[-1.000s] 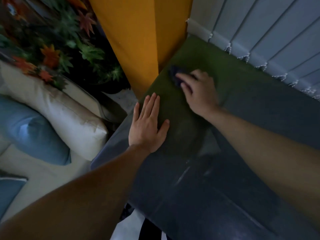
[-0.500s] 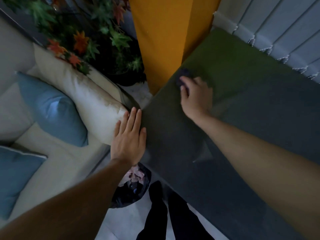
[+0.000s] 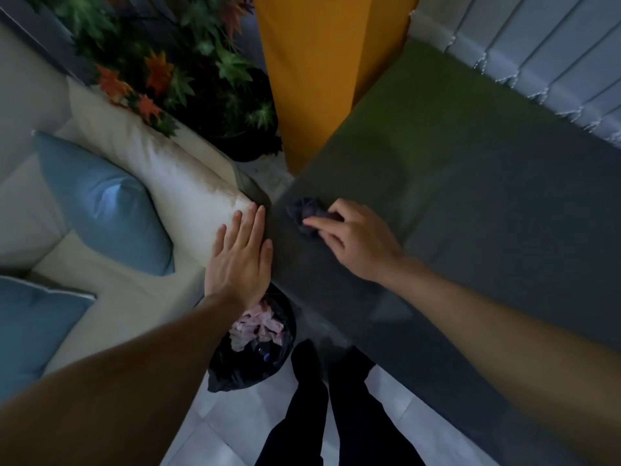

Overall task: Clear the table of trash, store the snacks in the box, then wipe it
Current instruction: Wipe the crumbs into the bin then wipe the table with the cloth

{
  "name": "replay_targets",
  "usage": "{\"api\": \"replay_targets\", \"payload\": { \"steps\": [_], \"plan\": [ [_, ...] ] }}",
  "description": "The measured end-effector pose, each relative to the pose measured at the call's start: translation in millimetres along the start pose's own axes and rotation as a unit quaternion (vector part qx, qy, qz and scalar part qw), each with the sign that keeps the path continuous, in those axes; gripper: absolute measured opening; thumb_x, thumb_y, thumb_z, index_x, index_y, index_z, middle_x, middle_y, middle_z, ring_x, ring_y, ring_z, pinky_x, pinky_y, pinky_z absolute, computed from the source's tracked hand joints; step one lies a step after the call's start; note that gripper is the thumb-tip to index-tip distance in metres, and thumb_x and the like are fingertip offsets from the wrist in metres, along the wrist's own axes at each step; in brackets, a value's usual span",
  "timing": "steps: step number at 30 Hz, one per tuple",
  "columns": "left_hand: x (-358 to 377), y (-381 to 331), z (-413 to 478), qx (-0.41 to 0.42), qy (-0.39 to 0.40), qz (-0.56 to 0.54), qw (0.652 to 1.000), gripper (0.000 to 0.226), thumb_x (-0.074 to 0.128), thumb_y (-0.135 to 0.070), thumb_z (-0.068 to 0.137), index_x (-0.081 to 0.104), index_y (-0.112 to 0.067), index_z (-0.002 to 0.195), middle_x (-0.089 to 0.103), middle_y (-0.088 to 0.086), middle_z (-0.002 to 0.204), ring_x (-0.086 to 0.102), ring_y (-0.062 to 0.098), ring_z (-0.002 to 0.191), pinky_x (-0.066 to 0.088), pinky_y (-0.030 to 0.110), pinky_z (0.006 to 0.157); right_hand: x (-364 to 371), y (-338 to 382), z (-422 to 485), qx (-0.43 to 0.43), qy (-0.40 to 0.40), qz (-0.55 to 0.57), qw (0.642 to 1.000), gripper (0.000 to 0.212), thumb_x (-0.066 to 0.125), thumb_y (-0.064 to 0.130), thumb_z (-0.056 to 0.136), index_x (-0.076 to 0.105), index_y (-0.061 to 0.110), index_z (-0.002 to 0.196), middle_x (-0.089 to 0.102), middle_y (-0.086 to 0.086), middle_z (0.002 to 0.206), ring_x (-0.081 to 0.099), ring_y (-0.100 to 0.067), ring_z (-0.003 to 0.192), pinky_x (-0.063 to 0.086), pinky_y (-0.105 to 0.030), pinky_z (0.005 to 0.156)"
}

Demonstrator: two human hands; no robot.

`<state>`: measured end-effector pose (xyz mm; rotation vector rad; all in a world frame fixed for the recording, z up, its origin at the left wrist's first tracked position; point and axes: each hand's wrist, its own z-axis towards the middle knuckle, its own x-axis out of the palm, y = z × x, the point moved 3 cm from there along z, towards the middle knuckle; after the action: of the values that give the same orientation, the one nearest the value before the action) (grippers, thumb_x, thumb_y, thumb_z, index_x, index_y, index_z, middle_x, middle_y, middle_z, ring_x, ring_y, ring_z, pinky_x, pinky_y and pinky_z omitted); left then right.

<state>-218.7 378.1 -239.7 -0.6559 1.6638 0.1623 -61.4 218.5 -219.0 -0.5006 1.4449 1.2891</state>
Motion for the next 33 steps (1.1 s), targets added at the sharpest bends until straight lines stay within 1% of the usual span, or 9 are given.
{"api": "replay_targets", "payload": {
  "steps": [5,9,11,12,14,16,22,27,33],
  "plan": [
    [-4,-10,13,0.027,0.002,0.042,0.999,0.064,0.008,-0.044,0.102,-0.002,-0.021,0.162,-0.006,-0.001,0.169,-0.009,0.019,0.155,-0.007,0.039,0.125,-11,-26,-23,0.229,-0.141,0.021,0.963,0.032,0.056,0.021,0.096,0.068,0.026,0.125,0.054,-0.006,0.099,0.056,-0.029,0.084,0.051,-0.044,0.072],
    [-6,-28,26,0.056,0.015,0.058,0.997,0.061,0.011,-0.045,0.105,-0.004,-0.025,0.161,-0.011,-0.003,0.168,-0.011,0.02,0.155,-0.009,0.037,0.125,-6,8,-63,0.072,-0.033,0.026,0.997,0.036,0.044,0.035,0.102,0.067,0.027,0.128,0.057,-0.004,0.104,0.055,-0.025,0.087,0.049,-0.04,0.075],
    [-6,-40,32,0.073,0.018,0.069,0.995,0.061,0.014,-0.044,0.106,-0.004,-0.027,0.161,-0.012,-0.004,0.168,-0.012,0.021,0.155,-0.009,0.038,0.125,-16,-10,-71,0.077,-0.013,0.004,0.997,0.066,0.021,0.068,0.098,0.066,0.03,0.128,0.054,0.004,0.107,0.051,-0.015,0.093,0.046,-0.032,0.084],
    [-5,-45,36,0.081,0.018,0.075,0.994,0.06,0.014,-0.044,0.106,-0.004,-0.027,0.161,-0.012,-0.004,0.168,-0.011,0.021,0.155,-0.008,0.039,0.125,-25,-25,-73,0.111,-0.03,-0.028,0.993,0.066,0.023,0.068,0.097,0.066,0.029,0.127,0.054,0.003,0.106,0.052,-0.016,0.093,0.047,-0.032,0.084],
    [-2,-57,43,0.097,0.017,0.082,0.992,0.06,0.014,-0.044,0.106,-0.003,-0.027,0.161,-0.009,-0.003,0.168,-0.01,0.021,0.155,-0.006,0.041,0.126,-40,-59,-80,0.23,-0.128,-0.05,0.964,0.036,0.046,0.035,0.101,0.067,0.024,0.128,0.055,-0.01,0.1,0.056,-0.029,0.085,0.053,-0.041,0.075],
    [2,-71,49,0.119,0.015,0.085,0.989,0.059,0.013,-0.044,0.106,0.0,-0.026,0.162,-0.006,-0.002,0.169,-0.007,0.021,0.156,-0.003,0.043,0.126,-44,-69,-94,0.297,-0.18,-0.047,0.937,0.035,0.055,0.018,0.097,0.066,0.023,0.13,0.054,-0.013,0.099,0.056,-0.033,0.082,0.053,-0.043,0.072],
    [14,-124,67,0.176,0.008,0.088,0.98,0.062,0.015,-0.043,0.104,0.009,-0.023,0.162,0.005,0.0,0.169,0.002,0.023,0.156,0.002,0.044,0.126,-51,-56,-129,0.103,-0.048,-0.07,0.991,0.036,0.049,0.024,0.096,0.066,0.031,0.126,0.058,-0.011,0.101,0.057,-0.033,0.078,0.053,-0.041,0.065],
    [22,-167,86,0.2,0.011,0.08,0.976,0.061,0.016,-0.042,0.105,0.008,-0.022,0.162,0.002,-0.001,0.169,-0.001,0.023,0.156,0.0,0.044,0.126,-76,-114,-144,0.355,-0.201,-0.061,0.911,0.037,0.052,0.018,0.097,0.063,0.024,0.132,0.052,-0.011,0.1,0.055,-0.031,0.082,0.052,-0.044,0.073],
    [33,-220,116,0.197,0.02,0.053,0.979,0.06,0.023,-0.039,0.106,0.008,-0.022,0.162,0.003,-0.001,0.17,-0.001,0.025,0.156,0.001,0.048,0.125,-78,-108,-152,0.186,-0.091,-0.072,0.976,0.039,0.045,0.024,0.097,0.065,0.027,0.13,0.057,-0.013,0.103,0.056,-0.03,0.081,0.052,-0.039,0.071]
  ]
}}
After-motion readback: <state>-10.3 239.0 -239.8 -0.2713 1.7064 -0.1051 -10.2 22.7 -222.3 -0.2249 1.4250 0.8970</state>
